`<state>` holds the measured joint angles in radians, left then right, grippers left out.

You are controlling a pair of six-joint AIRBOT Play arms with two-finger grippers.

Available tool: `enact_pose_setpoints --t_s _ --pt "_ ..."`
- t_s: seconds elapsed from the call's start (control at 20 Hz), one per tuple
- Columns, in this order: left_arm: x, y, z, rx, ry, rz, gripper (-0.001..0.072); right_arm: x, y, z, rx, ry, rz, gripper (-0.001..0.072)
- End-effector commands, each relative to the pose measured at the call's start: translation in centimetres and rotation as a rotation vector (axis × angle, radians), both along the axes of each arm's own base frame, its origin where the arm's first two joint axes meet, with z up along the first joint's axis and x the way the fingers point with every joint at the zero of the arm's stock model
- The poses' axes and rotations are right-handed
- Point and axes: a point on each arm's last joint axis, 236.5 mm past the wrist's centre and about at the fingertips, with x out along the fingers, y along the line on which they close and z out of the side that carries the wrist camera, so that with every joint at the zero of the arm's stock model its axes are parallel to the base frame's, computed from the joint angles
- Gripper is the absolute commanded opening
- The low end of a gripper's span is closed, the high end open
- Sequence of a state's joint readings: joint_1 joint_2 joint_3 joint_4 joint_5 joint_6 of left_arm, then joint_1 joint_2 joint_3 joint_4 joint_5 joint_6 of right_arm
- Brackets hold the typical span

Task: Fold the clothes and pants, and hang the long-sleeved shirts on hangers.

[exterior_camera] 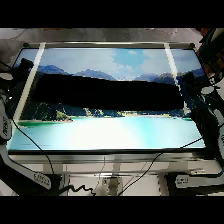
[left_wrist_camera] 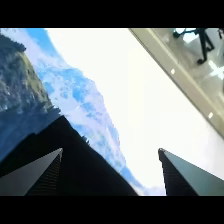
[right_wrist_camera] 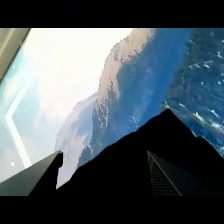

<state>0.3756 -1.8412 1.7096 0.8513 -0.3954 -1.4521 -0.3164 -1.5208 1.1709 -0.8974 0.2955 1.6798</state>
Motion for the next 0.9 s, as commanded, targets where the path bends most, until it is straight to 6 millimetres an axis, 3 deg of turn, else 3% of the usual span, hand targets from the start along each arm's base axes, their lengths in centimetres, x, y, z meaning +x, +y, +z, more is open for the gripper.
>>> enact_pose_setpoints --t_s 0.0,0.1,0.2,0.35,0.45,0.6,0.7,0.85 --pt "-3.4 -0.1 -1.1 0.089 0.184 -0.122 0.0710 -1.4 0.2 -1.8 -0.027 0.110 0.079 0.0610" --pt "-7.5 0.2 -4.6 0.074 0.390 -0.198 0.0699 -3.6 -0.3 -3.7 -0.020 0.220 0.124 0.0610" --pt "-11.5 0.7 -8.0 -0.020 0.561 -0.224 0.0585 -5.9 -0.8 -5.2 0.009 0.311 0.148 0.0610" --pt "-14.3 0.9 -11.7 -0.142 0.660 -0.199 0.0575 -8.3 -1.4 -6.6 0.028 0.409 0.174 0.0610" --pt "-13.6 0.5 -13.0 -0.190 0.624 -0.168 0.0576 -8.7 -1.5 -6.8 0.010 0.428 0.184 0.0610" --pt "-10.7 -1.6 -14.5 -0.302 0.535 -0.150 0.0583 -8.5 -1.7 -6.7 0.003 0.419 0.178 0.0610" --pt "-9.6 -2.9 -16.5 -0.370 0.531 -0.130 0.0709 -8.4 -1.7 -6.7 0.003 0.419 0.178 0.0610" --pt "-8.3 -4.1 -19.4 -0.373 0.536 -0.103 0.0710 -8.6 -1.5 -6.8 0.008 0.425 0.184 0.0606"
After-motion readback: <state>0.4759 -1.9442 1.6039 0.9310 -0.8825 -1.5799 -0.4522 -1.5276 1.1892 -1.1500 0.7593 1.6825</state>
